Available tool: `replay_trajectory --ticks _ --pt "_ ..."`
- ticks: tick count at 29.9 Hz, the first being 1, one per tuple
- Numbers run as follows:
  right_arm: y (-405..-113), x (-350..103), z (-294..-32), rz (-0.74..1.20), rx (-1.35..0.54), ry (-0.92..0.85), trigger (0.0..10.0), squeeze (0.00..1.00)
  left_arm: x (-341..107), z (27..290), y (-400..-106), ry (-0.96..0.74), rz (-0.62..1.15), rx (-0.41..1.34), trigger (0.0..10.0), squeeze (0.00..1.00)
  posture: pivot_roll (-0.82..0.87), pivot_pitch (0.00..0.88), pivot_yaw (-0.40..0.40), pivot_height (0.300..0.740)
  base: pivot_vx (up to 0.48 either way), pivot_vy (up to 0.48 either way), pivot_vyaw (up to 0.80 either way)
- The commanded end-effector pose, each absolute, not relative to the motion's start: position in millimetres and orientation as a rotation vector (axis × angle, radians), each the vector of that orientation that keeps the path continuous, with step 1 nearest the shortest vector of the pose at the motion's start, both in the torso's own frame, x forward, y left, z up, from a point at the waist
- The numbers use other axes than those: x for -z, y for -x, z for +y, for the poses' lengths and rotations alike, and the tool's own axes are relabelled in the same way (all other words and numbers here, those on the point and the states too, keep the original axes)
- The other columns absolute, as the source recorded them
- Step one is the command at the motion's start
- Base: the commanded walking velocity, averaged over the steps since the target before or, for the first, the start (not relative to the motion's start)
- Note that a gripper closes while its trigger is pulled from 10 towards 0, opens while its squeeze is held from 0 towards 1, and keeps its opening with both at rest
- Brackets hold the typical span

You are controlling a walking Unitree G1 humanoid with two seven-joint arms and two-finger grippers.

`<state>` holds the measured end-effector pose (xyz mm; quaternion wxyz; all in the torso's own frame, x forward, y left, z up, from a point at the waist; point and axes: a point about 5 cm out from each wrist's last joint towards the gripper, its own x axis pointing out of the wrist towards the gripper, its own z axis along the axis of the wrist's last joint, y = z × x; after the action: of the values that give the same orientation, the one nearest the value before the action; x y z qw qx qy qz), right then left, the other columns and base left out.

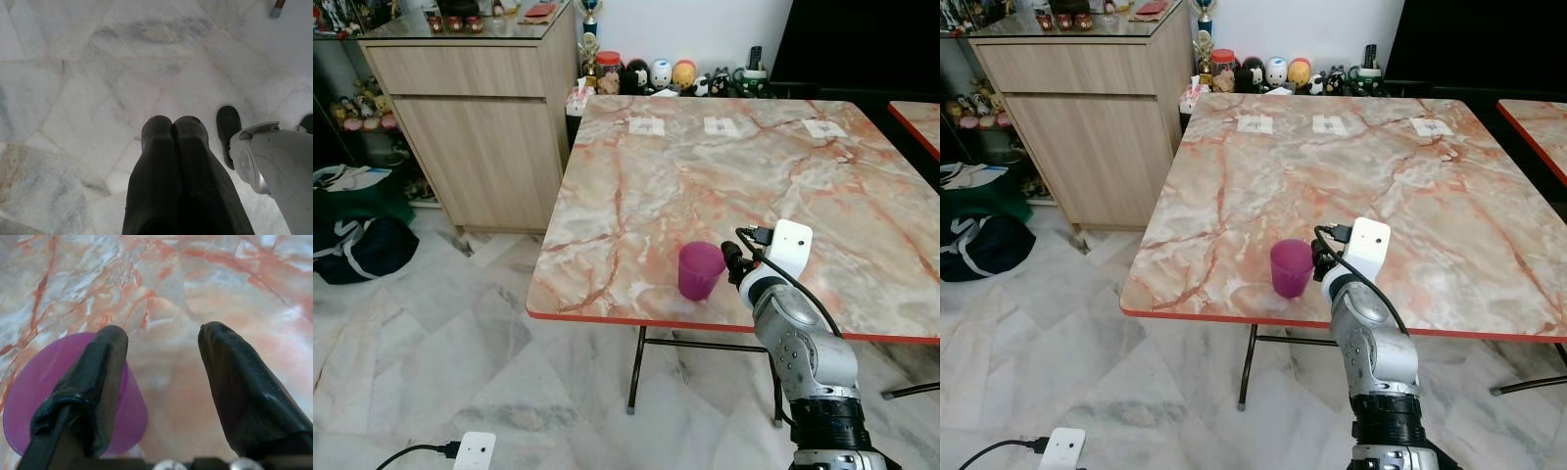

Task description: Setting the table

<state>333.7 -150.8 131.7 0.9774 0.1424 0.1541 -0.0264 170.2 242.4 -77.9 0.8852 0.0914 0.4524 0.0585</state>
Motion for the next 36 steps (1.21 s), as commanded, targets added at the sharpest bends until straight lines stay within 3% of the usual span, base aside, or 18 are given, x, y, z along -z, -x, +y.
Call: replay_trajectory --ticks 1,30,31,32,33,34,35,36 --pt "-337 -135 -149 0.3 0.042 -0.294 10.0 0.0 80 244 -165 -0.2 0.966 -0.122 10.0 0.0 0.03 0.001 -0.009 0.74 0.0 0.0 0.0" --pt "-337 -132 -138 0.321 -0.047 -0.287 10.0 0.0 80 244 -165 -0.194 0.963 -0.129 10.0 0.0 0.04 0.014 -0.013 0.74 0.0 0.0 0.0" --pt "-337 -131 -138 0.323 -0.045 -0.287 8.4 0.0 80 244 -165 -0.194 0.963 -0.129 10.0 0.0 0.04 0.014 -0.013 0.74 0.0 0.0 0.0" --pt "-337 -131 -138 0.324 -0.044 -0.288 8.4 0.0 80 244 -165 -0.194 0.963 -0.129 10.0 0.0 0.04 0.014 -0.013 0.74 0.0 0.0 0.0" --pt "-337 -131 -138 0.325 -0.044 -0.287 6.4 0.0 80 244 -165 -0.195 0.964 -0.129 10.0 0.0 0.04 0.014 -0.013 0.74 0.0 0.0 0.0" --pt "-337 -131 -138 0.325 -0.044 -0.285 6.4 0.0 80 244 -165 -0.195 0.964 -0.129 10.0 0.0 0.04 0.014 -0.013 0.74 0.0 0.0 0.0" --pt "-337 -131 -138 0.325 -0.044 -0.285 4.9 0.0 80 244 -165 -0.195 0.964 -0.129 10.0 0.0 0.04 0.014 -0.013 0.74 0.0 0.0 0.0" --pt "-337 -130 -138 0.326 -0.044 -0.284 2.0 0.0 80 244 -166 -0.195 0.964 -0.129 10.0 0.0 0.04 0.015 -0.012 0.74 0.0 0.0 0.0"
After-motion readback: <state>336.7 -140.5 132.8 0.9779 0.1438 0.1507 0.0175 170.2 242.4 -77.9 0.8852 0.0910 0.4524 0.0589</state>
